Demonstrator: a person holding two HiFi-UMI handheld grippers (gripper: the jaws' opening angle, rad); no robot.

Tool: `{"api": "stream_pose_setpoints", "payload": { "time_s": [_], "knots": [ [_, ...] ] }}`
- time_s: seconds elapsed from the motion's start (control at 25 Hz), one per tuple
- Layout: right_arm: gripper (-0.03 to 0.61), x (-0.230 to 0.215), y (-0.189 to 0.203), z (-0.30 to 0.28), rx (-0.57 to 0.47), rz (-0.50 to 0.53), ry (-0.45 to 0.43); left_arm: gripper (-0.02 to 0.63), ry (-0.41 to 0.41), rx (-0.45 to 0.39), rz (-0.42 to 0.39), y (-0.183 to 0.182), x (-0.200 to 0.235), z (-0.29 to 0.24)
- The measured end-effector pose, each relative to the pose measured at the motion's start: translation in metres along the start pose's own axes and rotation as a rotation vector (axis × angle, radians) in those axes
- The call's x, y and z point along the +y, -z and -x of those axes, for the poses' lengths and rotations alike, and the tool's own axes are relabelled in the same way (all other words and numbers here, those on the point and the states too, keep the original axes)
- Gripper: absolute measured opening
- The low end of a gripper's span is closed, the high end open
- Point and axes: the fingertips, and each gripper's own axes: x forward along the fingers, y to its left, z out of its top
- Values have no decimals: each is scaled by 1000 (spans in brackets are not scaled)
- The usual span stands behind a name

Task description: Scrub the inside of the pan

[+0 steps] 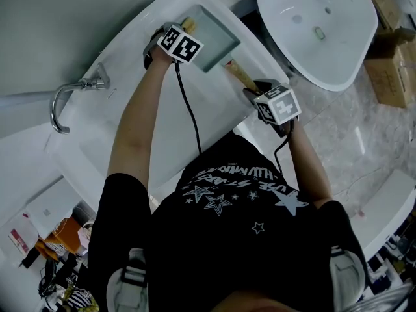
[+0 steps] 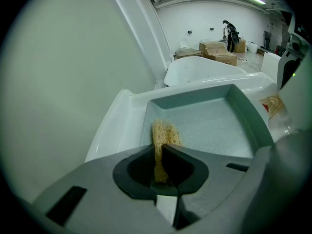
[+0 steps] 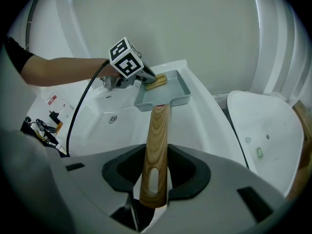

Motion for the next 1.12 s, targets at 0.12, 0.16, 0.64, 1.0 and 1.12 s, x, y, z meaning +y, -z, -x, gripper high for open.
{"api": "stream_pose_setpoints", "payload": {
  "time_s": [0.12, 0.16, 0.64, 1.0, 1.12],
  "knots": [
    [130, 0, 1, 0, 0, -7, -2, 51, -6, -10, 1, -4, -1, 4],
    [130, 0, 1, 0, 0, -8, -1, 51, -4, -15, 6, -5, -1, 6],
    [130, -1, 2, 1, -7, -18, -7, 51, 300, -69, 58, -42, -83, 46],
    [130, -1, 1, 1, -13, -33, -14, 51, 401, 21, 94, -27, -115, 37],
    [130, 0, 1, 0, -12, -37, -18, 51, 399, 38, 107, -22, -115, 30]
  ]
}}
